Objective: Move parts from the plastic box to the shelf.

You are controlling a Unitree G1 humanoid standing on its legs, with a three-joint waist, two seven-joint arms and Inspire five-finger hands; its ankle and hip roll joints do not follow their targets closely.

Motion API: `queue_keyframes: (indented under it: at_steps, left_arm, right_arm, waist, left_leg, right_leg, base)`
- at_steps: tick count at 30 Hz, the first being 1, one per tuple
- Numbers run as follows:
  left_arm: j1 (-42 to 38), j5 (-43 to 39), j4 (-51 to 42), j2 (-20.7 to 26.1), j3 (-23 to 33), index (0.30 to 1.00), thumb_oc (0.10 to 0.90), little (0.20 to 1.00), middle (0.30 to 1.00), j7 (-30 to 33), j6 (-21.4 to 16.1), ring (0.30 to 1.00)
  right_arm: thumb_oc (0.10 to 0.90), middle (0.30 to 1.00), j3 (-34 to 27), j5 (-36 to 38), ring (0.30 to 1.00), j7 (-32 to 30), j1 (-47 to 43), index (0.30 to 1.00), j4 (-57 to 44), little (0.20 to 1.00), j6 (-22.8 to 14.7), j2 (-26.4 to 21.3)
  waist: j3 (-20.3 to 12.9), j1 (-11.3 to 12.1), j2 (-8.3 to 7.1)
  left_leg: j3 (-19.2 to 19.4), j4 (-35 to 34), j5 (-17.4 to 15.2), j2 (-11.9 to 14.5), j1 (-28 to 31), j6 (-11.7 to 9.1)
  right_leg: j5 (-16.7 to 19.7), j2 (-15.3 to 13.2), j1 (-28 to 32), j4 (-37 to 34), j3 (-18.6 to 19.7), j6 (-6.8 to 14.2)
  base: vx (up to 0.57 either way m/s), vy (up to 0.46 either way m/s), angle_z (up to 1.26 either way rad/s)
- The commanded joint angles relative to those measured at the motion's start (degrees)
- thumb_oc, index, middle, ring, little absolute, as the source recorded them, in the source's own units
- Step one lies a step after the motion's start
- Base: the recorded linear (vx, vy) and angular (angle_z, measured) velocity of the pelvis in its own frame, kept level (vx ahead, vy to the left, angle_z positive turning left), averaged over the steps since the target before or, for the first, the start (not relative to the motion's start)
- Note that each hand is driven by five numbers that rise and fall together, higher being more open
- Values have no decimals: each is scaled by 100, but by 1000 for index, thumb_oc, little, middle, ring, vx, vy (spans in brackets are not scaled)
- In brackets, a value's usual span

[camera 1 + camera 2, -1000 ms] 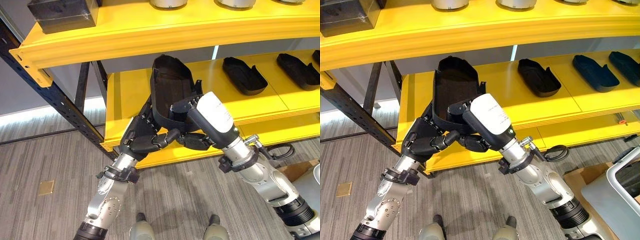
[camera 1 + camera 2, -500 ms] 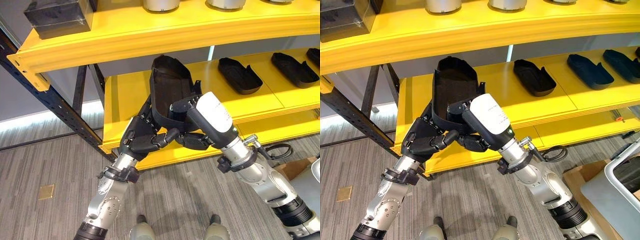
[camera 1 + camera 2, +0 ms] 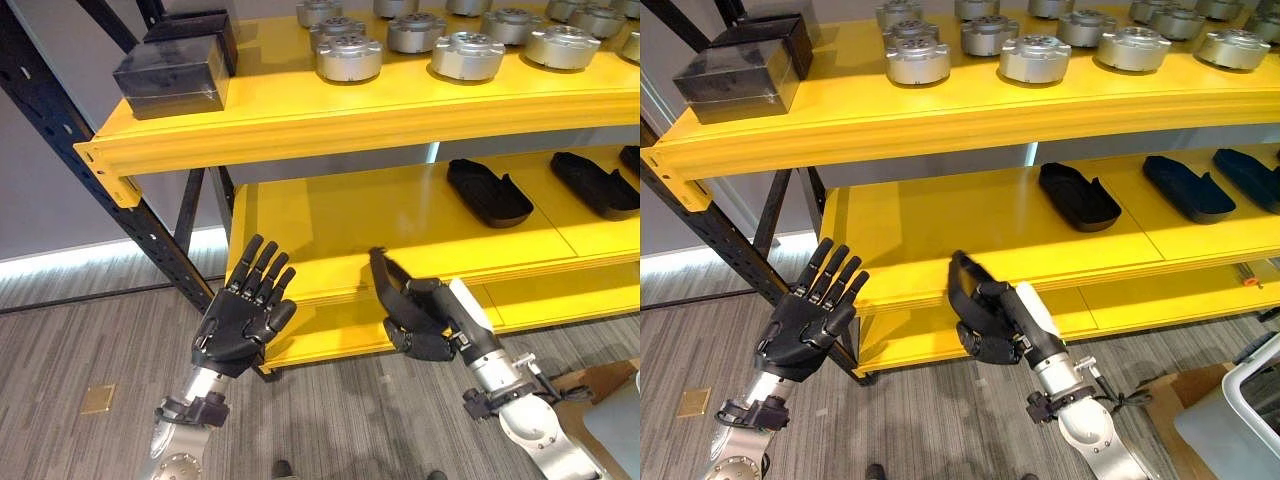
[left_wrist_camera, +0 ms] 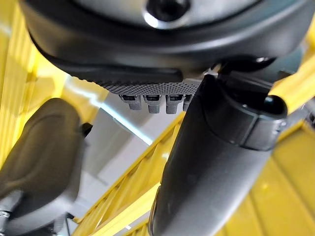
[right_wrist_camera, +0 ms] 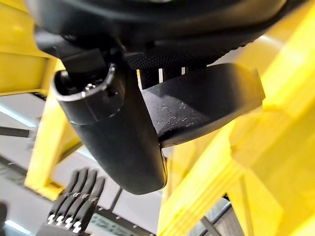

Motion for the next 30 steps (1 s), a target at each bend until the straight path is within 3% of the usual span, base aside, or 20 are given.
queue_keyframes:
  at_steps: [1,17,24,27,30]
  left_arm:
    - [-475,-192,-472,212,57,1000,900,1000,1000,-377,-451,1000]
    - [-435,-319,-468,283,56,1000,900,1000,1000,-400,-564,1000]
    - [-440,-371,-403,346,32,1000,900,1000,1000,-436,-541,1000]
    - [-501,-412,-393,397,-23,1000,900,1000,1000,-363,-334,1000]
    - [-459,-362,-399,437,-86,1000,900,1000,1000,-366,-180,1000]
  right_arm:
    - [400,300,-446,308,300,-209,-502,300,-758,300,-693,153]
    - [400,300,-305,8,300,-269,-647,300,-673,300,-667,145]
    - [400,300,-207,-971,300,-618,-979,300,-551,300,-961,22]
    - [400,300,-123,-1615,300,-975,-1520,300,-312,300,-993,-114]
    - [400,300,-158,-1775,300,-1081,-1864,300,-188,300,-942,-263]
  waist:
    - [-288,86,-126]
    - [-287,52,-130]
    - [-257,108,-137]
    - [-266,216,-155]
    - [-277,310,-185]
  left_leg:
    - [283,118,-677,-307,186,459]
    - [342,118,-684,-324,246,477]
    - [336,148,-715,-327,292,473]
    - [294,156,-706,-338,285,488]
    - [264,157,-699,-340,284,493]
  right_leg:
    - [-896,379,303,372,-607,-434]
    - [-911,415,305,391,-538,-469]
    - [-923,420,351,392,-534,-484]
    - [-901,428,380,371,-571,-507]
    - [-901,444,408,369,-617,-526]
  base:
    - [0,0,0]
    - [0,0,0]
    - [0,0,0]
    - [40,-6,-1]
    - [49,-6,-1]
